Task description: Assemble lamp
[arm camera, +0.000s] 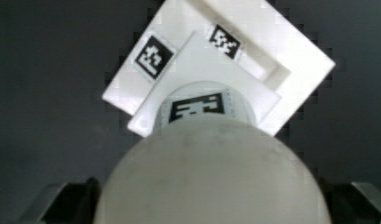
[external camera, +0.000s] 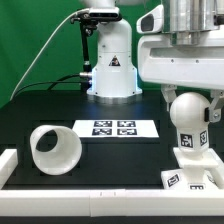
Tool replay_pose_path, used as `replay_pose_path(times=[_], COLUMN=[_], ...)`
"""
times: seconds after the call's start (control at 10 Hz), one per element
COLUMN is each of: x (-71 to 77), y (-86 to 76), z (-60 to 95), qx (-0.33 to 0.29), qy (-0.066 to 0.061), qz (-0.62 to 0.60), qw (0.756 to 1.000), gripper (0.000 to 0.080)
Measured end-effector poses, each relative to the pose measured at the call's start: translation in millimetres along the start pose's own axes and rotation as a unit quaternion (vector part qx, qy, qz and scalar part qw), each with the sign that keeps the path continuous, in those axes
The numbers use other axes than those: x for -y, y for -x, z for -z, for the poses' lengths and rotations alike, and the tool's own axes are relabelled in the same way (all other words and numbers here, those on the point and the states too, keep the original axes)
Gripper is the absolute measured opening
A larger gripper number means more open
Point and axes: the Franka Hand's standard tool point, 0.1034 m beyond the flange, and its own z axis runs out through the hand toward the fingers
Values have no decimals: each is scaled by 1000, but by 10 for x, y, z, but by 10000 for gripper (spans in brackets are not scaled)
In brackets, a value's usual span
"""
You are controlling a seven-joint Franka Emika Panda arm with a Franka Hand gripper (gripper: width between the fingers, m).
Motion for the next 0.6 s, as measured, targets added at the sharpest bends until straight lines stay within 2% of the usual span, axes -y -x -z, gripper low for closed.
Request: replay_pose_path(times=[0.2, 0.3, 0.5, 0.6], x=[-7, -2, 14, 17], y=[9, 17, 32, 23], z=[-10, -12, 4, 18], qx=[1, 1, -5, -6], qy=[1, 1, 2, 2], qz=[-4, 24, 208, 313], qw=[1000, 1000, 978, 950], gripper=[576, 668, 693, 698])
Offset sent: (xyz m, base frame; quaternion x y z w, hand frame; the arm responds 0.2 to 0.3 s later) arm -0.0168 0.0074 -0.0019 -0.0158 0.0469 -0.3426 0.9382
